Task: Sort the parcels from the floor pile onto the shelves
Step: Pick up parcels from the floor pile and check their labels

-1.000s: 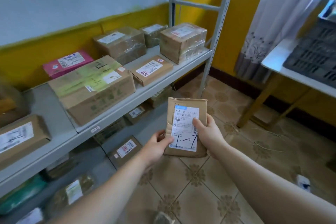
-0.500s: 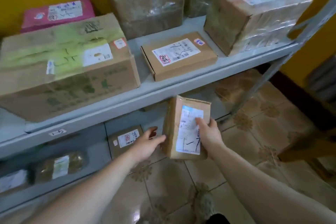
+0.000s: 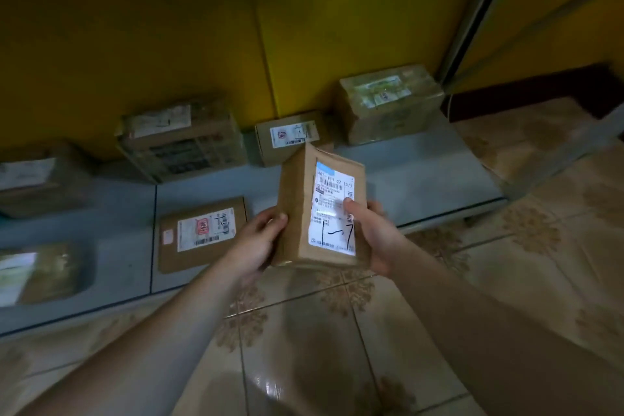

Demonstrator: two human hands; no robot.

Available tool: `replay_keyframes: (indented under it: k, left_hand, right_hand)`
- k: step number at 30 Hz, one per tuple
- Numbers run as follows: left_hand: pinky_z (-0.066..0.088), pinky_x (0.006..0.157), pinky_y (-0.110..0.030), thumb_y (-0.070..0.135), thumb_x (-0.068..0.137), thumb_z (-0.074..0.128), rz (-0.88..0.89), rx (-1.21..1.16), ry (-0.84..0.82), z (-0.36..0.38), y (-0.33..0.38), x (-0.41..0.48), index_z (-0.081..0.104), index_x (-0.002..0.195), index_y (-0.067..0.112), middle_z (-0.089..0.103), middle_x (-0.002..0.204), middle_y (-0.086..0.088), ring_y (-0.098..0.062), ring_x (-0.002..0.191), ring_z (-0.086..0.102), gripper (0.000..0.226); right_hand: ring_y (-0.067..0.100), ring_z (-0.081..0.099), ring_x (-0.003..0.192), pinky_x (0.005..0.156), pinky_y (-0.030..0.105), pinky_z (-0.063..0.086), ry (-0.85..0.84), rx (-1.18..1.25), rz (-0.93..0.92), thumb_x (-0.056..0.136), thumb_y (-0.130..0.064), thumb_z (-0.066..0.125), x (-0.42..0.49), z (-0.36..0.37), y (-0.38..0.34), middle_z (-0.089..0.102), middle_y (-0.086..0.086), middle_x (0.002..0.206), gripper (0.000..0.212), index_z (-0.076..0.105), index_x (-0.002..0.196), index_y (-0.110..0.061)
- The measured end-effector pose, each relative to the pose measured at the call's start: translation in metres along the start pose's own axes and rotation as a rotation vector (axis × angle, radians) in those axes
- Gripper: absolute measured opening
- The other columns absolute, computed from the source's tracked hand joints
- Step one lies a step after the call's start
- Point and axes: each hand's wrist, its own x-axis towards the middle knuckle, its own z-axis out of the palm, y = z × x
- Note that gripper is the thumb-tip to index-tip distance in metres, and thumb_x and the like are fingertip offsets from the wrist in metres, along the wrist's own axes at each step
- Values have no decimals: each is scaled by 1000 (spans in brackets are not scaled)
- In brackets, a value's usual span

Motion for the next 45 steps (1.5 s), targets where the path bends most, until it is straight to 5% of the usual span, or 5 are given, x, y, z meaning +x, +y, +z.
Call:
replay_keyframes:
  k: [18,28,34,40,45]
  left_hand:
    - [4,118,-50,61,92,44,271,1325,329,-111,-91,138,23,153,27,10,163,0,-24,150,-1,73]
    - [-8,117,-57,68,94,20,176,1403,271,-124,-118,144,-8,153,35,-20,161,5,-22,147,-21,73]
    - [-6,117,-58,68,93,20,200,1404,292,-125,-121,146,-7,153,36,-18,162,5,-23,148,-19,72]
    - [-5,117,-57,68,93,18,212,1414,297,-126,-122,145,-6,153,36,-17,162,5,-23,148,-19,72]
    - [-6,117,-57,69,93,16,210,1416,302,-126,-124,146,-7,153,36,-18,161,5,-22,148,-19,73]
  right_hand:
    - [32,49,129,109,45,40,356,-394,-339,90,-38,63,147,53,80,47,12,143,78,21,153,-17]
    - [22,6,153,123,40,7,16,-1583,-804,84,-63,23,148,11,53,16,4,165,77,34,153,-30]
    - [31,17,146,113,49,17,348,-1709,-698,96,-67,15,137,48,76,22,12,160,71,24,154,-27]
    - [23,-7,152,121,46,-9,26,-1880,-858,69,-86,8,136,26,78,-1,1,167,101,7,157,-37]
    - [30,-1,152,121,50,0,236,-1811,-720,89,-78,26,137,43,85,2,5,167,83,3,157,-36]
